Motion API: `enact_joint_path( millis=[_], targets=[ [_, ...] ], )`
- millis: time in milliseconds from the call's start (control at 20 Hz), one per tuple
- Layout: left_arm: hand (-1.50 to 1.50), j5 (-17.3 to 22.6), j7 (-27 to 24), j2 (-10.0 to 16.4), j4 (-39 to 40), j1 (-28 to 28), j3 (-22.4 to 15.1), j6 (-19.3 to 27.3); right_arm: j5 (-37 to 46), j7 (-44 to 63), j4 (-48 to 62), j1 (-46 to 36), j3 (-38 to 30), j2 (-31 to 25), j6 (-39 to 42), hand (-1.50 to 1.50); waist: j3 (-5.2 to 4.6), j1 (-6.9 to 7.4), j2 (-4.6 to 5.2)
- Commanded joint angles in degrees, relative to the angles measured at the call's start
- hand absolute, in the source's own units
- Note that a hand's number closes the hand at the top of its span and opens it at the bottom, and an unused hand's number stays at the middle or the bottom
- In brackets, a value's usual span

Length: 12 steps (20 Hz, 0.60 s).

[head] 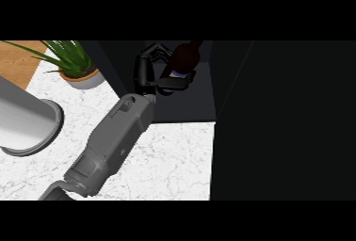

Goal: Pick up the wine, place it into the cabinet and close the cabinet

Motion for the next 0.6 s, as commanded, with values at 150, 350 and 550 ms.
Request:
enact_joint_path(
  millis=[150, 350, 550],
  targets=[
    [1.5, -0.27, -3.27, -0.33, 8.46, -6.07, 4.73, 1.01, -5.51, 2.35, -7.15, 3.66, 1.43, 0.77, 0.43, -1.5, 0.02, -0.64, 0.12],
    [1.5, 1.43, -4.02, -0.35, 11.15, -5.71, 6.7, -2.21, -1.99, 3.83, -7.29, 1.65, 3.68, 2.02, -1.91, -1.5, -0.03, -0.44, 0.1],
    [1.5, 5.36, -6.12, -0.35, 13.08, -7.97, 11.35, -3.46, -2.36, -2.21, 1.53, 0.04, 3.0, 2.7, -0.07, -1.5, -0.03, -1.3, 0.79]
  ],
)
